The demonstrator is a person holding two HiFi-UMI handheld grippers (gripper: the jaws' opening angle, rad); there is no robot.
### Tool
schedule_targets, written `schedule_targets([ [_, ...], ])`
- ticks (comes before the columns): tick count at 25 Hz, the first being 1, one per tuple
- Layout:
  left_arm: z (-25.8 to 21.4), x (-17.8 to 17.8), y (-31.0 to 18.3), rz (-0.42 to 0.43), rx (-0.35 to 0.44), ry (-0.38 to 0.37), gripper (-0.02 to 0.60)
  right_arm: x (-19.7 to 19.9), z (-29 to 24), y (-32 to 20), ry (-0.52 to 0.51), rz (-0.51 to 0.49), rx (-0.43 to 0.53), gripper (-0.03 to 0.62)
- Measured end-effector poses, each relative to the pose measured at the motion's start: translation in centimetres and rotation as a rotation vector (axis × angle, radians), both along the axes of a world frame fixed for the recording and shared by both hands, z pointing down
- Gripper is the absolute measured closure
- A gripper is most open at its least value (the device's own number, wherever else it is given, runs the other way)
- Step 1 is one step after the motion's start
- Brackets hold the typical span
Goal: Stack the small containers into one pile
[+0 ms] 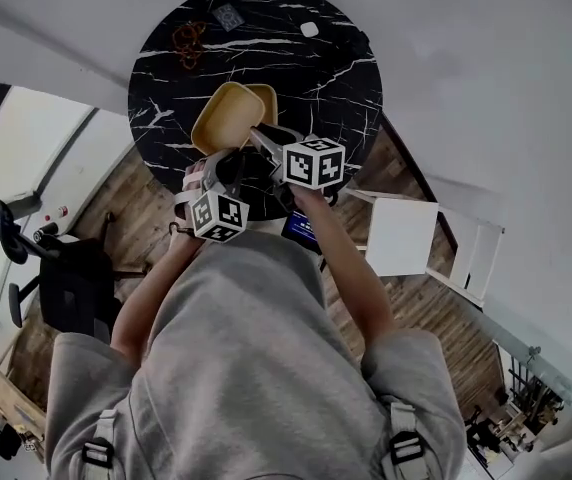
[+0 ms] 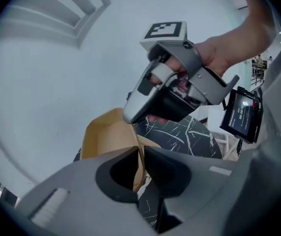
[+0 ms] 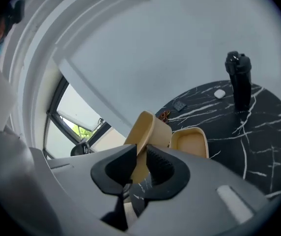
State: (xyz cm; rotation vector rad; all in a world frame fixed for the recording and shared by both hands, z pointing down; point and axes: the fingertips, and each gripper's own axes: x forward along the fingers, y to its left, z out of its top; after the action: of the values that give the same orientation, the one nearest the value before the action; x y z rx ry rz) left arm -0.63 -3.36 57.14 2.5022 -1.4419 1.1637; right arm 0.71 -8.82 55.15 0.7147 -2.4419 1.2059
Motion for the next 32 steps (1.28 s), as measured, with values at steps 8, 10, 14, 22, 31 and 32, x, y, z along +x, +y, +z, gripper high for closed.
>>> schedule_targets([
  [8,0.0,1.9,0.9,0.083,-0.005,0.104,0.515,1.2,1.5,-1.9,0.023,-0.005,-0.031,0.565],
  [10,-0.4,1.0,0.8,0.052,-0.007,0.155,0.515,2.1,2.1,-3.2,0.065,-0.01,-0.018,0.565],
  [14,-0.5,-1.9,0.4,-0.036,-0.011,0.203,0.515,4.0,2.8,-6.4,0.101,-0.019,-0.021,0.565],
  [22,0.1,-4.3,0.2,-0.1,-0.019,0.249,0.517,4.2,4.2,-7.8,0.126,-0.164,-0.09,0.565],
  [31,0.7,-5.0,-0.1,-0.105,-0.047,0.241,0.522,3.1,8.5,-7.3,0.274,-0.249,-0.102,0.563],
  [32,0.8,-5.0,-0.1,-0.105,-0.053,0.24,0.522,3.2,8.9,-7.3,0.286,-0.253,-0.106,0.563],
])
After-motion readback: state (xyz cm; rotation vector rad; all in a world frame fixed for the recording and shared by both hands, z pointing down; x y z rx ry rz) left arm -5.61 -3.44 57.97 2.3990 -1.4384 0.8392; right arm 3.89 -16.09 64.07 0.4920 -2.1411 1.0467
